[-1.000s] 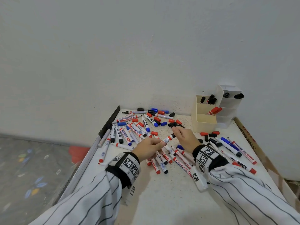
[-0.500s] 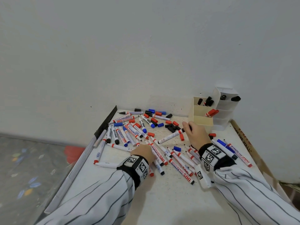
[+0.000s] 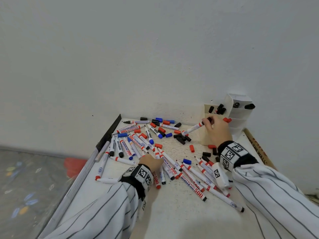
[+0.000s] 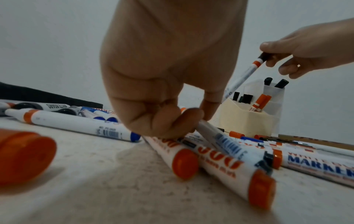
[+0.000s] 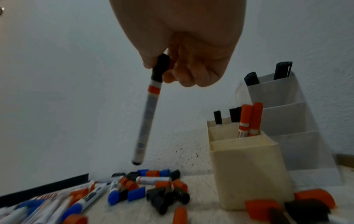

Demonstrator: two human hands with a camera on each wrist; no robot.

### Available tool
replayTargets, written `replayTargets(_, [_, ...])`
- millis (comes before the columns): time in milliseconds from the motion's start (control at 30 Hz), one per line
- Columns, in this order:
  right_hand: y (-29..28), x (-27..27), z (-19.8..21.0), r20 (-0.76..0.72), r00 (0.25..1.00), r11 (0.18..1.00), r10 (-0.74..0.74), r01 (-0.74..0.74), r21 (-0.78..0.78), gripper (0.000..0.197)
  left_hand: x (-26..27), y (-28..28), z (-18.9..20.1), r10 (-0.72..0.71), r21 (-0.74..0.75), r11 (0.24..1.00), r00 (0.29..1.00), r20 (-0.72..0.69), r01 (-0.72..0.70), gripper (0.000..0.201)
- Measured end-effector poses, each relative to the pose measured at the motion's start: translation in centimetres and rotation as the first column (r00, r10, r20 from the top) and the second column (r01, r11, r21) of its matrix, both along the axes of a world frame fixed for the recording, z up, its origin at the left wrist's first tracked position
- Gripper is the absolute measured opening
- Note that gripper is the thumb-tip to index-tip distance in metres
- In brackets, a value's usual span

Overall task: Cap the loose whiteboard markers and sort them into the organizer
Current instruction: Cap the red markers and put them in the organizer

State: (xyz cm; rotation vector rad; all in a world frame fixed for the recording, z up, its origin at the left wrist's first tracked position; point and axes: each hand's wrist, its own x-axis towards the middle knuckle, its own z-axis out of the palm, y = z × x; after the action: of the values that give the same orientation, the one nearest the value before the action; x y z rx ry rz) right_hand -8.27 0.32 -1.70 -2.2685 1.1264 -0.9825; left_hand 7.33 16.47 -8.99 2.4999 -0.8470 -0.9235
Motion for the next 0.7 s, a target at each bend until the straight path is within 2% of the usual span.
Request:
replayTargets(100, [-2.1,0.0,1.4,0.056,0.996,0.996,-0.064,0.067,-0.050,0.021,0.5,-0.3,0.3,0.005,-0.029,1.000,0.999,-0.035,-0.006,0.034])
replayTargets(200, [-4.1,-0.4,2.3,0.080,0.986,0.986,-0.147,0.152,-0.067,0.023,1.2,-0.6,0.6,0.064,-0.125,0.989,0.994,-0.086,-0.074,0.037])
replayTargets(333, [-6.0,-0.7,2.9,0.025,0.971,0.966,-0.240,0.241,-0.090,0.027,2.5,-1.3,0.7,0.098,-0.231,0.963,0.977,-0.188,-0.141,0.035])
replayTargets(467, [-7.8,-0.6,3.3,-0.050,0.927,0.920,-0.373,0.362,-0.152,0.028,3.2,-1.7,1.0,0.107,-0.289,0.943,0.974,-0.200,-0.163,0.030])
replayTargets(600, [-9.2,0.4,3.5,-0.069,0.934,0.928,-0.351,0.337,-0.159,0.029,3.7,-2.1,1.2,0.122,-0.329,0.926,0.973,-0.198,-0.183,0.026])
replayTargets(700, [-10.2,1.3,3.4,-0.103,0.933,0.930,-0.345,0.325,-0.173,0.021,4.3,-2.4,1.3,0.127,-0.358,0.913,0.970,-0.206,-0.196,0.023])
